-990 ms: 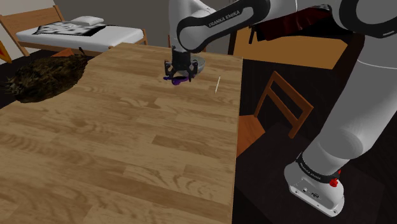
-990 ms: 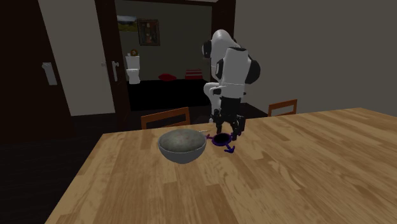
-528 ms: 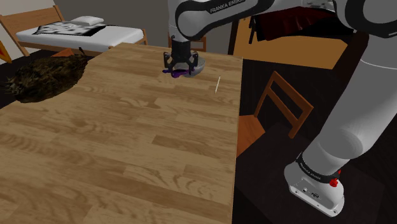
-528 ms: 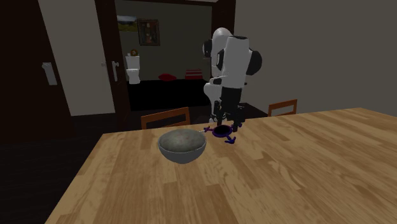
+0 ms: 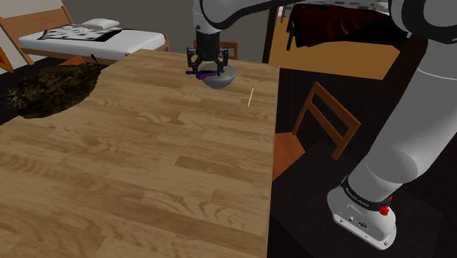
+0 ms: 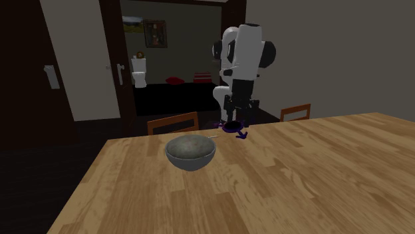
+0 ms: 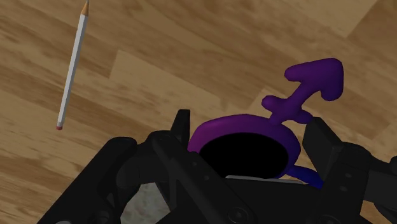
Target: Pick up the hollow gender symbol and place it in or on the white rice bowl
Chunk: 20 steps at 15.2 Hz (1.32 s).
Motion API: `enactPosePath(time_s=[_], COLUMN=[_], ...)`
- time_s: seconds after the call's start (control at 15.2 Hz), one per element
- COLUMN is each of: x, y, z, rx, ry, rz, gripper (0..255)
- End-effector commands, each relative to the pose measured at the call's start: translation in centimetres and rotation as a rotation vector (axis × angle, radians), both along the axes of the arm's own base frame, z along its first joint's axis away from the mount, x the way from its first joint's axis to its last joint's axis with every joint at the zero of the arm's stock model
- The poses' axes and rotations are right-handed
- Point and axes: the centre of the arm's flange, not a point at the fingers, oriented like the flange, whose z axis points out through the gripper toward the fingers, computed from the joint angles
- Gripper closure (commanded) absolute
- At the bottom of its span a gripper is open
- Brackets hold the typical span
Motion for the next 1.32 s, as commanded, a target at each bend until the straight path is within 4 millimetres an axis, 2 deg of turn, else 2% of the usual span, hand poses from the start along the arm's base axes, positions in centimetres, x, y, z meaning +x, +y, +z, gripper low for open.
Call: enactPosePath(time_s=[0.0,0.46,1.25], x=[0.1,0.1,9.7], y=[0.0,0.0,-11.9], z=[1.1,4.6,5.3], rx=[0.000,0.000,0.000], ry=[0.000,0.000,0.000], rz=[0.000,0.000,0.000], gripper=[255,255,255])
